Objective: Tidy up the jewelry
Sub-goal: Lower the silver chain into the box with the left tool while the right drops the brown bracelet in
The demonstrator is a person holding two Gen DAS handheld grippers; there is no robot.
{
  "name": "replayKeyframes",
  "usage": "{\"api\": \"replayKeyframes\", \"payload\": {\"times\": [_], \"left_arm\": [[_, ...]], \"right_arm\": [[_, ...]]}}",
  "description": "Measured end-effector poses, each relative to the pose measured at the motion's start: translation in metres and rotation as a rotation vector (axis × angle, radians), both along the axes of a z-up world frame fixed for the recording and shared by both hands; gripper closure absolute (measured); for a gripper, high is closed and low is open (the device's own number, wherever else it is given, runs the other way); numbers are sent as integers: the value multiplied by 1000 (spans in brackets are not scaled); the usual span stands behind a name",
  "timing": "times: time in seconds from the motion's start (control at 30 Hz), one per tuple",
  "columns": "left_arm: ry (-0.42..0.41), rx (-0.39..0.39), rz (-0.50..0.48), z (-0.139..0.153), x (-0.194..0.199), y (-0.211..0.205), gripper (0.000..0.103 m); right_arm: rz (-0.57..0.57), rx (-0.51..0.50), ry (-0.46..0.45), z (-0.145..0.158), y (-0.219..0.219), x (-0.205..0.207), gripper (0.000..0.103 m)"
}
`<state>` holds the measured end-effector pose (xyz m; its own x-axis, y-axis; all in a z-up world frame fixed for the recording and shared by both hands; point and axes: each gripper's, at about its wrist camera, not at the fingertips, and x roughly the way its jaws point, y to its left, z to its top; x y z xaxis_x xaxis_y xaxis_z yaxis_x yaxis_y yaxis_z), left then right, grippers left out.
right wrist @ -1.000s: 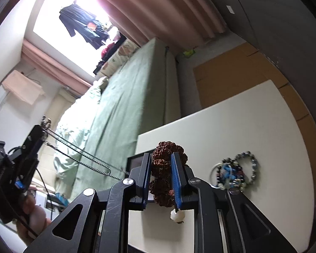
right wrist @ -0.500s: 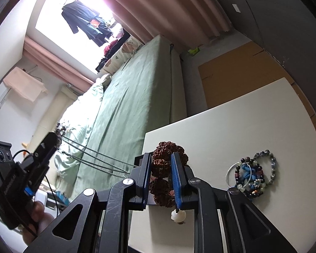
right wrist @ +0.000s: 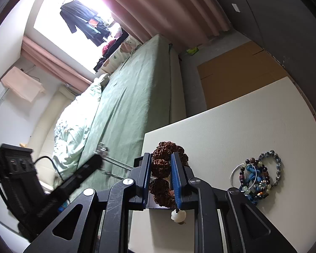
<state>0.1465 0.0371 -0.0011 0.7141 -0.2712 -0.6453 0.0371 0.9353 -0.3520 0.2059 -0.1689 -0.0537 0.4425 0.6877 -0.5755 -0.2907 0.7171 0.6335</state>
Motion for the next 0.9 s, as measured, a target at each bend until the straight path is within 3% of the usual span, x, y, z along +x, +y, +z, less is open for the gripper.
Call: {"api": "replayKeyframes", "payload": {"times": [0.13,0.3,0.57,0.6,0.67,0.73,0.9], "left_arm": [[92,3,2,-20,10,0,88],[84,-15,32,-16,8,11,88],[93,-70,157,-11,4,53,84],[92,-76,170,-10,3,58,81],[85,-81,199,-9,-1,67,54],[70,-84,223,-6,-4,72,35],[26,-92,253,4,-14,89,22]], "right_arm": [[1,8,-5,3,0,1,82],[15,35,-23,7,4,-3,82],[74,85,-35,8,32,-5,82],[82,86,-35,7,37,-5,82],[97,83,-35,3,49,-4,82],[105,80,-31,0,58,-1,82],[115,87,-23,-12,78,5,82]]}}
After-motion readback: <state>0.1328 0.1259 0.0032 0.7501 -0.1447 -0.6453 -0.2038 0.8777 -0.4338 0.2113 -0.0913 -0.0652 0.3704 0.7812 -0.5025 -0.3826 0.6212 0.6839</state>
